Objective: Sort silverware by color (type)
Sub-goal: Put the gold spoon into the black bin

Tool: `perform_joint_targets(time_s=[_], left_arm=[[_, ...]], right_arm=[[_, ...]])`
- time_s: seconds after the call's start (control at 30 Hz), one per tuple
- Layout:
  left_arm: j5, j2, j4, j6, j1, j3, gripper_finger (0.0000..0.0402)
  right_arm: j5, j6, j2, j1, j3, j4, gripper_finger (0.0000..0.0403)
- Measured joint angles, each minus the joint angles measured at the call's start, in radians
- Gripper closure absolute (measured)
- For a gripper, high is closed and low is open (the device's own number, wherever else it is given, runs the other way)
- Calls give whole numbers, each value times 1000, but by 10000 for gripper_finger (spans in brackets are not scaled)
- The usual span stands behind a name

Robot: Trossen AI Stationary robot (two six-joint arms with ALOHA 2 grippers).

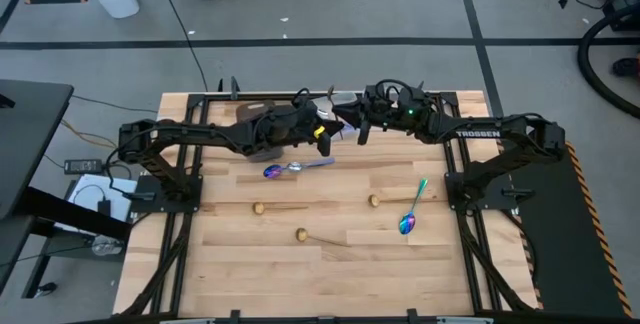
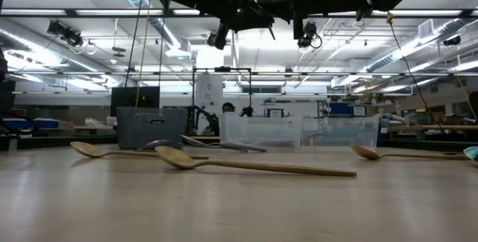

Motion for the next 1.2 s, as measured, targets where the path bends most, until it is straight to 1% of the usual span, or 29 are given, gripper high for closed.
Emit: perform_joint_targets(time_s=[0.23,0.37,0.57,0.73,0.9,0.97,1.03,1.1,1.2], left_arm=[[31,-2,-8,-1,7,0,376],[87,-4,-36,-11,26,0,376],[133,-56,-147,-6,65,0,376],[138,-130,-335,23,100,0,376],[132,-223,-566,19,161,1,376],[124,-263,-670,-9,186,0,376],[102,-295,-755,-37,207,0,376],[85,-326,-836,-38,237,0,376],[67,-341,-900,-1,291,2,376]], right_arm=[[-43,24,0,0,0,-62,318],[-63,33,0,0,0,-121,293],[-65,34,-12,-9,-1,-153,259],[-64,40,-48,-41,-1,-194,245],[-46,-30,-80,-84,-1,-309,244],[-20,-48,-81,-100,-1,-351,244],[22,-31,-79,-112,-1,-398,244],[52,-20,-73,-122,-1,-432,244],[53,-47,-69,-129,-1,-472,244]])
